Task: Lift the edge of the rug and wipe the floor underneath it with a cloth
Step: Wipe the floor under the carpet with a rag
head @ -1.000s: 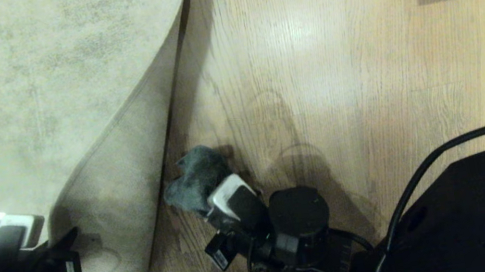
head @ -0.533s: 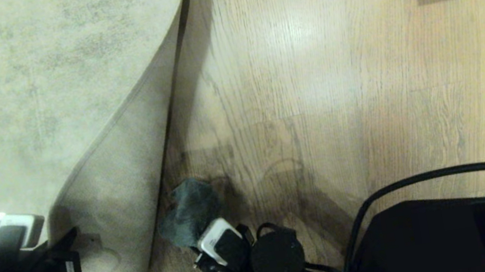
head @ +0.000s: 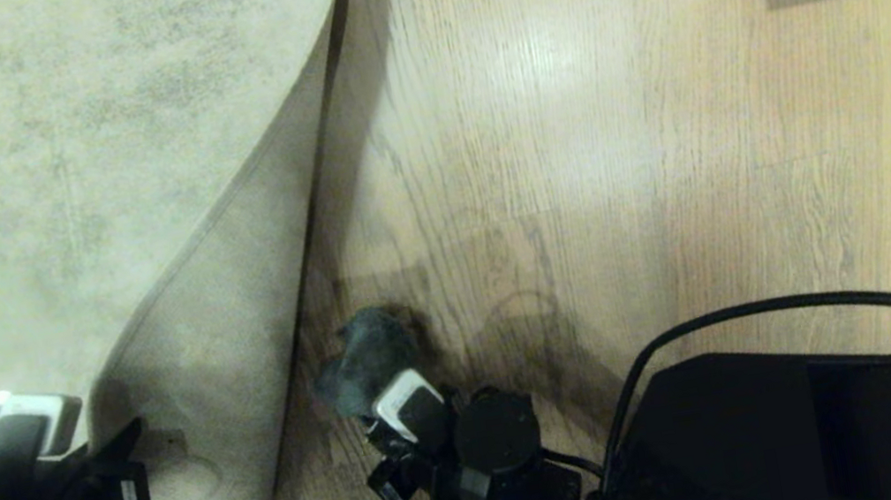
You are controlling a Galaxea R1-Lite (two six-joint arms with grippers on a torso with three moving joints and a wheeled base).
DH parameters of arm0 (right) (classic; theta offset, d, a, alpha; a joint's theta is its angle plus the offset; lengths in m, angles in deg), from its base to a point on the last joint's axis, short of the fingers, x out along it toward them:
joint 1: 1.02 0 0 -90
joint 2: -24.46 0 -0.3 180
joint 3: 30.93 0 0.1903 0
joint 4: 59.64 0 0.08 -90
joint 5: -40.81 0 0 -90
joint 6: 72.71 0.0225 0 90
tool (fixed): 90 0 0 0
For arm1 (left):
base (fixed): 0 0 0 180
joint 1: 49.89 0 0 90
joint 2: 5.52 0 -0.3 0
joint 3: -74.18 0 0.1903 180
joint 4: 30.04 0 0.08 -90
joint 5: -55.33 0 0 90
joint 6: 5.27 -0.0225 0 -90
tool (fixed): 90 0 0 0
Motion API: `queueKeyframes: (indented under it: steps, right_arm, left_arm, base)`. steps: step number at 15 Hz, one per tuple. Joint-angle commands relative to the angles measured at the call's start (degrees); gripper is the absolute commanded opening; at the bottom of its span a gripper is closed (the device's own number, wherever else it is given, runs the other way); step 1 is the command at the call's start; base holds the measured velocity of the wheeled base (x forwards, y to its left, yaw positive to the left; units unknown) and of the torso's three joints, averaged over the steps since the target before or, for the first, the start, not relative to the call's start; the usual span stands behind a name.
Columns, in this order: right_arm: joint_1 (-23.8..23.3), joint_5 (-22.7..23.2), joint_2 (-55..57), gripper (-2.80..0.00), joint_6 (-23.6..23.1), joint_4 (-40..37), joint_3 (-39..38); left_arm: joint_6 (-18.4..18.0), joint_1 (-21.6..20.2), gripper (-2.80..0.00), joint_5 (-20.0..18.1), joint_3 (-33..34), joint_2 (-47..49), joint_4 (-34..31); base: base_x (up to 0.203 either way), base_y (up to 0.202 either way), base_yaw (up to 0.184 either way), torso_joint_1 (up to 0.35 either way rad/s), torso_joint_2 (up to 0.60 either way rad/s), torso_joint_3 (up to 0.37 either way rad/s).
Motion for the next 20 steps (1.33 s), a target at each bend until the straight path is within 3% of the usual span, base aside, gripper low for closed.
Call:
queueKeyframes:
  steps: [1, 9, 16, 20]
  right_arm:
    - [-2.1, -0.1, 0.3, -2.80, -0.1, 0.2, 2.2]
    - [-7.5, -0.1, 2.9, -2.80, -0.2, -3.7, 12.9]
    - [-10.9, -0.1, 2.5, -2.80, -0.7, -12.1, 25.2]
    - [-11.2, 0.1, -0.5, -2.80, -2.2, -15.8, 27.3]
  left_arm:
    - [-0.1, 0.3, -2.80, 0.0, 0.0, 0.1, 2.8]
    - [-0.1, 0.4, -2.80, 0.2, 0.0, 0.0, 2.8]
    - [-0.1, 0.4, -2.80, 0.2, 0.0, -0.2, 2.8]
    - [-0.1, 0.4, -2.80, 0.2, 0.0, -0.1, 2.8]
  base:
    - [0.000, 0.000, 0.000, 0.000, 0.00, 0.000]
    - [0.000, 0.000, 0.000, 0.000, 0.00, 0.000]
    - [0.000, 0.000, 0.000, 0.000, 0.00, 0.000]
    - [0.000, 0.000, 0.000, 0.000, 0.00, 0.000]
